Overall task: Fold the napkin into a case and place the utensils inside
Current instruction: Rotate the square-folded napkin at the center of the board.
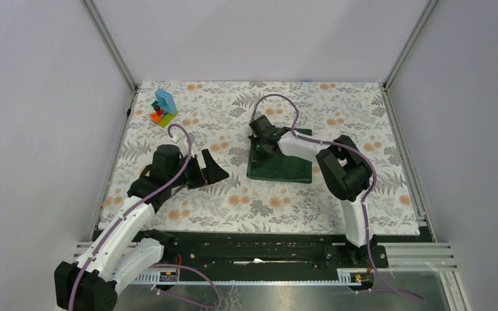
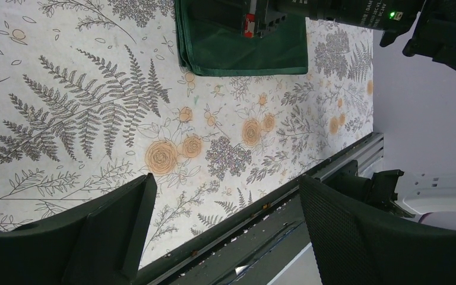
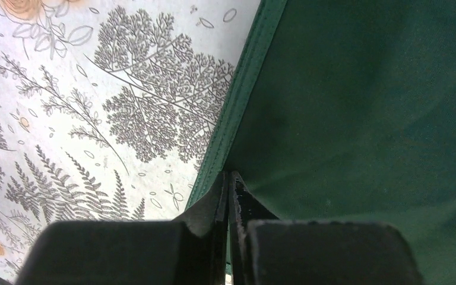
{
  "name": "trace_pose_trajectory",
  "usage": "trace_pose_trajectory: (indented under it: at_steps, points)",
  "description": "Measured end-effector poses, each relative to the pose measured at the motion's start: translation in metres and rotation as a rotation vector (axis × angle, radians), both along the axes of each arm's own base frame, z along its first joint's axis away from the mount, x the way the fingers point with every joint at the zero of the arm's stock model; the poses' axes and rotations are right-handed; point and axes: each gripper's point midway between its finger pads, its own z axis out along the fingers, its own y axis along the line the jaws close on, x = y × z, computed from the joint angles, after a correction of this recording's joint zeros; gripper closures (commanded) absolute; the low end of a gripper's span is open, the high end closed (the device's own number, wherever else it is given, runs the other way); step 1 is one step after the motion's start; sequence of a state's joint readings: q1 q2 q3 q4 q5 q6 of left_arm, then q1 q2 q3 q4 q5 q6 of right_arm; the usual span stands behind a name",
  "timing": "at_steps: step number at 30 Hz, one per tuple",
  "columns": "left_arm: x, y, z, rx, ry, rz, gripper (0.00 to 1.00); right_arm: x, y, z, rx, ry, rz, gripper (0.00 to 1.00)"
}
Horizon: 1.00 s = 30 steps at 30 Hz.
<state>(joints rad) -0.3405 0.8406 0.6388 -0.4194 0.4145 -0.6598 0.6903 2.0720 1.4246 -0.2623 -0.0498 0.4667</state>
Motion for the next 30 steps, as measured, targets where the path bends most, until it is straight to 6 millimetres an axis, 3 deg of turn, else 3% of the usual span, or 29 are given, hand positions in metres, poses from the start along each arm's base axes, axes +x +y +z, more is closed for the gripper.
trace_pose_trajectory:
  at_steps: [8, 13, 19, 22, 25, 27, 30]
  points:
    - [0.003, -0.001, -0.005, 0.006, 0.018, 0.0, 0.04, -0.003, 0.009, -0.003, -0.018, -0.027, 0.005, 1.0]
    - [0.006, -0.003, -0.005, 0.002, 0.022, -0.005, 0.04, -0.047, -0.001, -0.004, 0.004, 0.022, 0.073, 0.95]
    - [0.01, -0.007, -0.003, -0.007, 0.026, -0.014, 0.04, -0.123, -0.061, -0.006, -0.048, 0.129, 0.112, 0.93]
    - [0.012, -0.01, -0.001, -0.021, 0.025, -0.018, 0.04, -0.143, -0.094, -0.006, -0.071, 0.177, 0.058, 0.92]
    - [0.014, -0.013, 0.0, -0.039, 0.03, -0.023, 0.04, -0.141, -0.138, -0.007, -0.08, 0.23, -0.107, 0.93]
    - [0.015, -0.015, 0.001, -0.05, 0.033, -0.029, 0.04, -0.128, -0.168, -0.007, -0.091, 0.254, -0.241, 0.93]
    - [0.016, -0.018, 0.003, -0.064, 0.037, -0.038, 0.04, -0.108, -0.197, -0.008, -0.109, 0.267, -0.366, 0.93]
